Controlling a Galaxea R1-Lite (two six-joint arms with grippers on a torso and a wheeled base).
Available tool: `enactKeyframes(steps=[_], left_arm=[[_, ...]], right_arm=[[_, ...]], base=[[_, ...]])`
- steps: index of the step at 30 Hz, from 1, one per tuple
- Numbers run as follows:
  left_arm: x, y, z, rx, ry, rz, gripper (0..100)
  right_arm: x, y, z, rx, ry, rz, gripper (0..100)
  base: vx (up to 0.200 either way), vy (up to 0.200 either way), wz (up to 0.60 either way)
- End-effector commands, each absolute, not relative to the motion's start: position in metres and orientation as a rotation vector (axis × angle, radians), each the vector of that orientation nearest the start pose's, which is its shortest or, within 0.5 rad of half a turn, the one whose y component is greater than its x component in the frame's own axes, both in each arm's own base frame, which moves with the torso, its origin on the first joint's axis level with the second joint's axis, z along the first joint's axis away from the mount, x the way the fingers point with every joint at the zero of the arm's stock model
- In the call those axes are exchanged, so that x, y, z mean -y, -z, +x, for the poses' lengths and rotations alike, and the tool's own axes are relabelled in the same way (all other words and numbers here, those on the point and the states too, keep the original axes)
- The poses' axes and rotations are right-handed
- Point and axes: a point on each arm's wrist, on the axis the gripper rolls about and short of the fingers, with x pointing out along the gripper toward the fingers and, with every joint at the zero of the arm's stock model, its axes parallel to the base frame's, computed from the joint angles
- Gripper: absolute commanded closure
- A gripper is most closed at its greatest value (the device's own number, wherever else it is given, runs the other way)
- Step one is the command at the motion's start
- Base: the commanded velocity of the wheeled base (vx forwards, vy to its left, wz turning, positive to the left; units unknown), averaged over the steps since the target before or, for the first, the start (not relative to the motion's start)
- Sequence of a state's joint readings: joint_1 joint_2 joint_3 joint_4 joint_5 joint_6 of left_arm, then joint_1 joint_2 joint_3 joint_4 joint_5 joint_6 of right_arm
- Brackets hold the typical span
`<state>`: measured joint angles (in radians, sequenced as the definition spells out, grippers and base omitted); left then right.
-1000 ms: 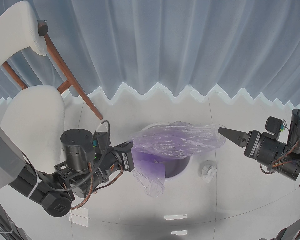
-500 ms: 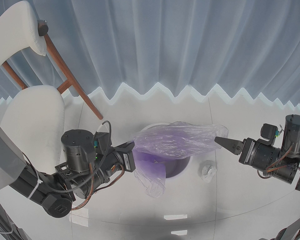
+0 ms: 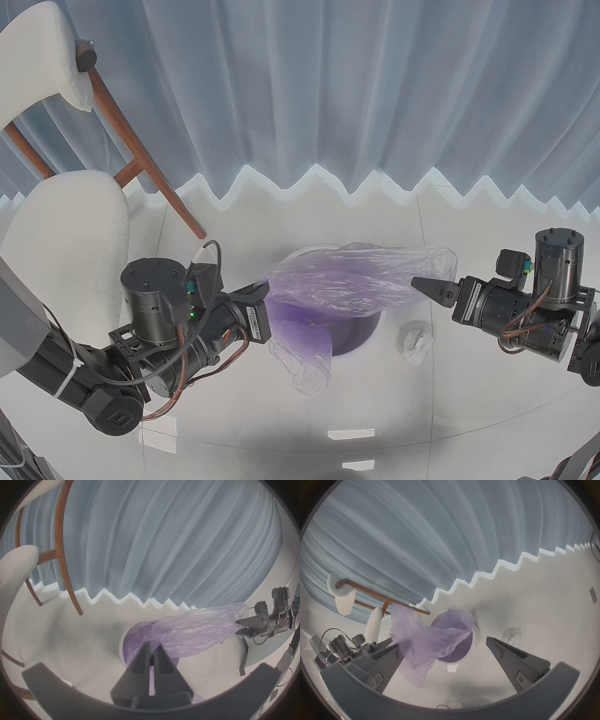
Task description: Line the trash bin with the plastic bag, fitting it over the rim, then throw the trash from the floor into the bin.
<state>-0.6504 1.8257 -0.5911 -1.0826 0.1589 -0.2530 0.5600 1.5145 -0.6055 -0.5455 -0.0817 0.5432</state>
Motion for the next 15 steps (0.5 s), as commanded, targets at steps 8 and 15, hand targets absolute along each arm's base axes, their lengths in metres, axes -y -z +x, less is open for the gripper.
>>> enactKeyframes(steps=[8,15], left_arm=[[0.183,-0.137,0.245,-0.195,0.471,-0.19,100],[0.183,-0.142,0.248,-0.158,0.472,-0.208,100]], right_arm=[[-0.124,-0.171,0.217,-0.461,-0.325,0.413,0],[-0.124,-0.154,0.213,-0.524,-0.314,0.386,0]], base=[[0.0,0.0,0.0],[0.0,0.0,0.0]])
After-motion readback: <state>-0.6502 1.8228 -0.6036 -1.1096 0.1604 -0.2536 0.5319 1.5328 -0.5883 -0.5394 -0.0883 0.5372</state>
